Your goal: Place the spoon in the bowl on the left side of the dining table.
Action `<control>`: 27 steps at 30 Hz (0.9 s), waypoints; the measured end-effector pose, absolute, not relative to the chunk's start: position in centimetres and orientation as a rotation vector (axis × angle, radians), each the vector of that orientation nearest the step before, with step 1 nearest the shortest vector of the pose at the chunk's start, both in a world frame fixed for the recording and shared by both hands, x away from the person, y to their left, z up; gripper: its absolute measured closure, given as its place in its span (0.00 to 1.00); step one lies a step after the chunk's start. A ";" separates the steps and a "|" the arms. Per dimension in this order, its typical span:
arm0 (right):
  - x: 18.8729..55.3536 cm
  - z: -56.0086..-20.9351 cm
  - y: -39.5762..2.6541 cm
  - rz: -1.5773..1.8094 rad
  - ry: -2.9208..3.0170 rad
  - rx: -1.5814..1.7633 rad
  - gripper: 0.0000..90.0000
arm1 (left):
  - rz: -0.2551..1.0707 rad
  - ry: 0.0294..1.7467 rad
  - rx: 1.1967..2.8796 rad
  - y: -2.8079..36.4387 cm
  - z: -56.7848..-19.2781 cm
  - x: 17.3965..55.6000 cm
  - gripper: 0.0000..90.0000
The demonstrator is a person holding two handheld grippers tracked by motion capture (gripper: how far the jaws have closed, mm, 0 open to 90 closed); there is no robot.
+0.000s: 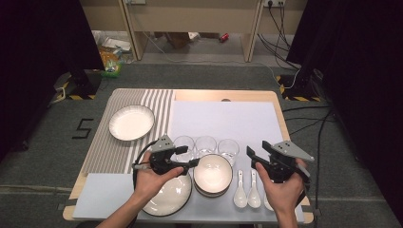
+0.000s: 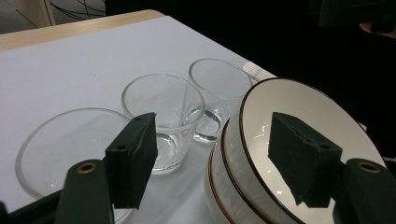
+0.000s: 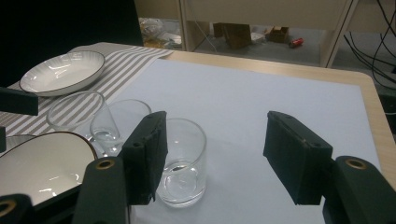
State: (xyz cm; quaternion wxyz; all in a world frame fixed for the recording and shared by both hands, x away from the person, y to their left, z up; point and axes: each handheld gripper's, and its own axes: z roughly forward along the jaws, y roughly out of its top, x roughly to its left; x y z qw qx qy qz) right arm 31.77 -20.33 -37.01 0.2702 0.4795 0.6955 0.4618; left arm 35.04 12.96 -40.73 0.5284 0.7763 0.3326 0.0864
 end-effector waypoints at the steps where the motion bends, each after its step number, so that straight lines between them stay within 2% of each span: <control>1: 31.8 -37.0 -20.3 1.247 1.875 1.295 0.44 | 0.205 0.795 1.847 12.8 -40.7 35.0 0.36; 18: 31.8 -37.0 -20.3 1.248 1.877 1.294 0.45 | 0.220 0.773 1.895 11.2 -41.2 35.4 0.40; 27: 31.8 -37.1 -20.3 1.245 1.882 1.290 0.45 | 0.208 0.767 1.905 10.7 -41.7 35.6 0.49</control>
